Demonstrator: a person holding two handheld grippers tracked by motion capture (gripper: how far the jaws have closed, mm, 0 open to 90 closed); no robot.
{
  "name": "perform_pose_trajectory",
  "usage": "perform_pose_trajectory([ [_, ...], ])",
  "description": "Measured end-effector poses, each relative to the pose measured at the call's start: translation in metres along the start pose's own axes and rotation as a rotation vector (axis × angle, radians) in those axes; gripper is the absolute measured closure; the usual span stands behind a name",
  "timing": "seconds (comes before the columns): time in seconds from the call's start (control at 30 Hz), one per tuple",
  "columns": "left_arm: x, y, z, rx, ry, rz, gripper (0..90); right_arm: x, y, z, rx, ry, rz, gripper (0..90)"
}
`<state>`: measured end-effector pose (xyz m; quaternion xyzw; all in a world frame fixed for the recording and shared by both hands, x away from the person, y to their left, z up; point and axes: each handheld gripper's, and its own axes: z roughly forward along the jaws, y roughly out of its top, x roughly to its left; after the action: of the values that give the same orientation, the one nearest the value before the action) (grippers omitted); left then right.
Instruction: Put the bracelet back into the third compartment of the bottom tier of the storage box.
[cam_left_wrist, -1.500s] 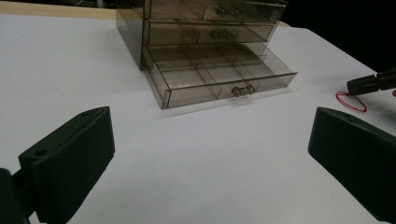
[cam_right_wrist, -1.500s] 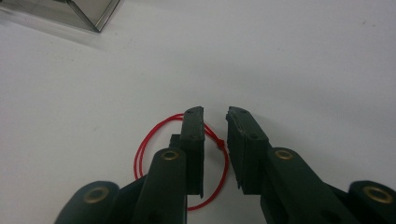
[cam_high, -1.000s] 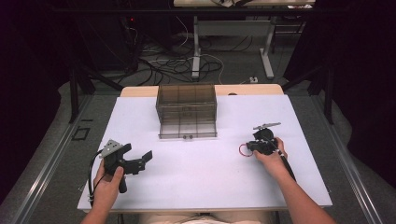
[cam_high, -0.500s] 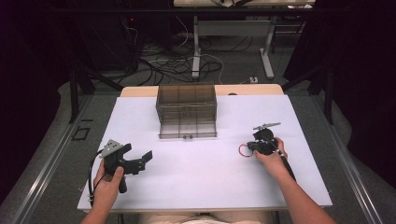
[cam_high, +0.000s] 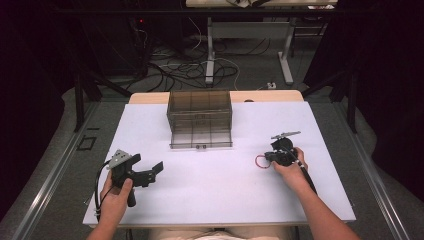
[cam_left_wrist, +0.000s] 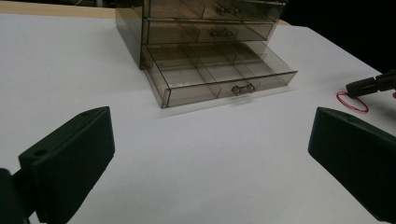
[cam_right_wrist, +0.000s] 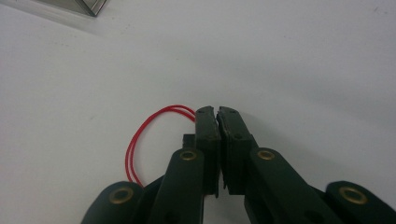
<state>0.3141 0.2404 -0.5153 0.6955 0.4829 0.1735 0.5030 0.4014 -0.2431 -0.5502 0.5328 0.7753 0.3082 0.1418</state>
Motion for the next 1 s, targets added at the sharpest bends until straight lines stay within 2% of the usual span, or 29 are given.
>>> perform_pose_trajectory([
  [0.03,0.0000,0.0000,0.0000,0.000,0.000,0.000,0.5,0.0008,0.0003,-0.0002,0.004,-0.001,0.015,87.5],
  [0.23,0.0002,0.0000,-0.0002,0.001,0.000,0.000,0.5,-0.0006,0.0001,-0.0017,0.001,0.002,0.013,90.0],
  [0.53,0.0003,0.0001,-0.0002,0.001,0.001,0.000,0.5,0.0011,0.0007,-0.0027,-0.006,0.010,0.044,90.0],
  [0.73,0.0003,0.0001,-0.0002,0.001,0.000,0.000,0.5,-0.0001,0.0008,-0.0055,-0.021,0.019,0.051,90.0],
  [1.0,0.0005,0.0001,-0.0002,0.000,0.001,0.000,0.5,0.0006,0.0017,-0.0092,-0.049,0.012,0.090,90.0],
])
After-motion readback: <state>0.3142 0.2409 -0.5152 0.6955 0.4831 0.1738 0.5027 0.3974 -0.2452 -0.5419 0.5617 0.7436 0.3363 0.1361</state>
